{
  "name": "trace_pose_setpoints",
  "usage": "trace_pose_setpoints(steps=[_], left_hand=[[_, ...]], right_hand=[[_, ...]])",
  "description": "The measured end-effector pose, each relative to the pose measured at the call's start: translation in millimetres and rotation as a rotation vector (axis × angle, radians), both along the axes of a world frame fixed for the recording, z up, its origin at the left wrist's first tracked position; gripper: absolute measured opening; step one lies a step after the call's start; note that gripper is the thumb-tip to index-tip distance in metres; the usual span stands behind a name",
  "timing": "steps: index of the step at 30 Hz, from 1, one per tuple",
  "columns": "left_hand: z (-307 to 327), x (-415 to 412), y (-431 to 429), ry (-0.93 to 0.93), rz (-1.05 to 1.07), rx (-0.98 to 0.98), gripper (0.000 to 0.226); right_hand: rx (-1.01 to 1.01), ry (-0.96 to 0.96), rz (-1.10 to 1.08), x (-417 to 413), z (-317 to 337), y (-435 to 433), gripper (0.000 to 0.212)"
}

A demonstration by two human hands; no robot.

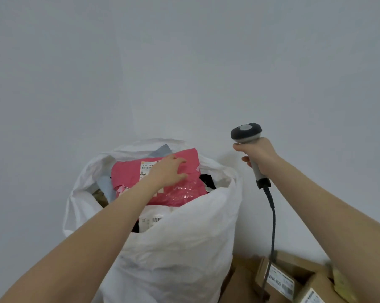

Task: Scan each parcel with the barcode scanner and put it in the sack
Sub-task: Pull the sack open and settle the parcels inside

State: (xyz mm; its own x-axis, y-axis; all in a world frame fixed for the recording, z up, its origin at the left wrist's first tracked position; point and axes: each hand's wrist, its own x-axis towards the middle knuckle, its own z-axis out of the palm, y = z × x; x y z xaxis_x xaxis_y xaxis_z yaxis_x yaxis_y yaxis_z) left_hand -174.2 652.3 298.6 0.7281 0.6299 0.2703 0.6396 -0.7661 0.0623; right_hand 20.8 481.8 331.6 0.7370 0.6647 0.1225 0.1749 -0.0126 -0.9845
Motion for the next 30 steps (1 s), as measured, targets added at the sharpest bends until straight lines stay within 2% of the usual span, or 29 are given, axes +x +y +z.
trace_pose_setpoints(steps=[5, 9, 12, 15, 30], left_hand=[[-3, 16, 28, 0.149, 0.029, 0.029, 0.083], [-6, 20, 62, 0.227, 0.025, -0.015, 0.092], [-12, 18, 89, 0.276, 0.001, -0.083, 0.099], [-32, 8, 113, 0.39, -0.022, -0.079, 0.105], [-69, -3, 163, 0.43, -0.085, -0.139, 0.103]], right_hand=[[-0.116, -0.05, 0.076, -1, 9, 50, 0.03], [-0.202, -0.042, 0.127, -10, 7, 98, 0.031], [-0.265, -0.081, 0.116, -11, 3, 135, 0.032], [-0.36, -0.166, 0.037, -10, -12, 167, 0.046], [-0.642, -0.271, -0.036, -1, -90, 256, 0.039]])
